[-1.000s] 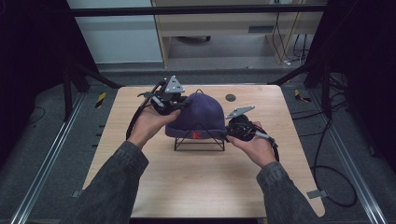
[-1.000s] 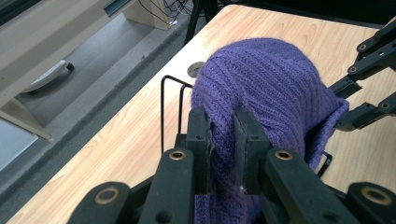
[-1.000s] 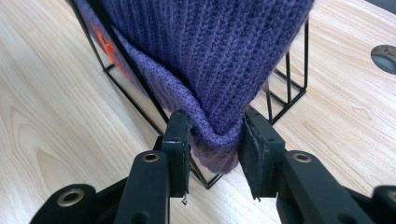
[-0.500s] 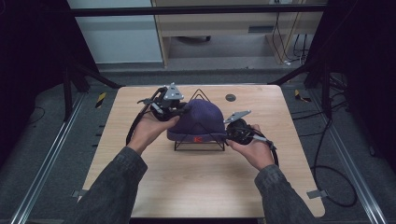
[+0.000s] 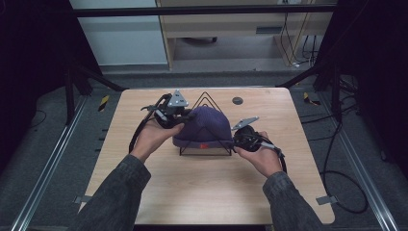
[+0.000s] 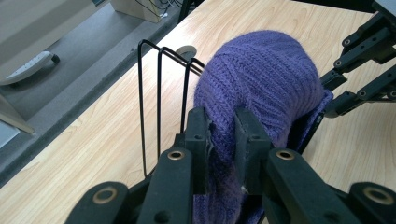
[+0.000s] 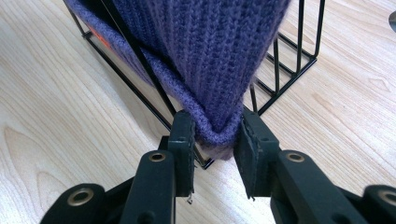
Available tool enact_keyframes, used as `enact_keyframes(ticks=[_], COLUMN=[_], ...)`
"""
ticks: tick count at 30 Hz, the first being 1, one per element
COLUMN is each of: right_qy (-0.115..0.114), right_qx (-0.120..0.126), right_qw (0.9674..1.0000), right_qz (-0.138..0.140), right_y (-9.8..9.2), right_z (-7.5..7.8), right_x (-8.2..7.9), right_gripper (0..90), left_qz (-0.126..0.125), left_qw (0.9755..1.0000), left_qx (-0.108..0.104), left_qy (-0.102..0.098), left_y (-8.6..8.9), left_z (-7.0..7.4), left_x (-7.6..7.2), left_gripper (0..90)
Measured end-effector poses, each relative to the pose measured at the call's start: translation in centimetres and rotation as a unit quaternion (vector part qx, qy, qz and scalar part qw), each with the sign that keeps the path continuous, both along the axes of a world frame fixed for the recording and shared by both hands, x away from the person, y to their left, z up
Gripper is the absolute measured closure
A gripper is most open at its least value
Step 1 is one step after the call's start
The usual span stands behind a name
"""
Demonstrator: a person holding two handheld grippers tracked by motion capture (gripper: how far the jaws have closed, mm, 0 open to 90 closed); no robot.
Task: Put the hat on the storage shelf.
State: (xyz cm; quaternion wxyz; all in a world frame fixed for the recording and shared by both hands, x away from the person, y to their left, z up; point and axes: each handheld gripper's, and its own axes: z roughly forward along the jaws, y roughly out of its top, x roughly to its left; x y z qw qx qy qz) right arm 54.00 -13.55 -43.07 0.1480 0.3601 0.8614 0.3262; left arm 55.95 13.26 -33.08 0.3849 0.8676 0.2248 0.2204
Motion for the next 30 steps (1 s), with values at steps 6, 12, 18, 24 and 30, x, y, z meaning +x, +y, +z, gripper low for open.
enact_keyframes(ticks=[6, 12, 18, 24, 30], right_qy=[0.004, 0.006, -0.004, -0.011, -0.013], right_qx=[0.002, -0.004, 0.002, 0.011, 0.017], right_qw=[1.0, 1.0, 0.9999, 0.9998, 0.9997], right_qz=[0.0, 0.002, -0.012, -0.01, -0.012], right_y=[0.0, 0.0, -0.2, -0.4, -0.5], right_z=[-0.1, -0.2, 0.4, 0.7, 1.0], right_x=[0.1, 0.1, -0.4, -1.5, -1.7], right_gripper=[69.1, 67.3, 53.9, 49.1, 47.1], left_qz=[0.003, 0.0, 0.009, 0.014, 0.019], left_qw=[1.0, 1.0, 0.9998, 0.9996, 0.9995], left_qx=[-0.006, -0.003, -0.019, -0.026, -0.02], left_qy=[0.001, 0.006, 0.005, -0.003, -0.012], left_y=[0.2, 0.3, 0.6, 1.0, 1.4], left_z=[-0.6, -0.9, -0.8, -0.3, 0.0], left_x=[-0.1, -0.3, -0.8, -1.4, -2.0], left_gripper=[76.3, 76.3, 68.2, 62.9, 54.0])
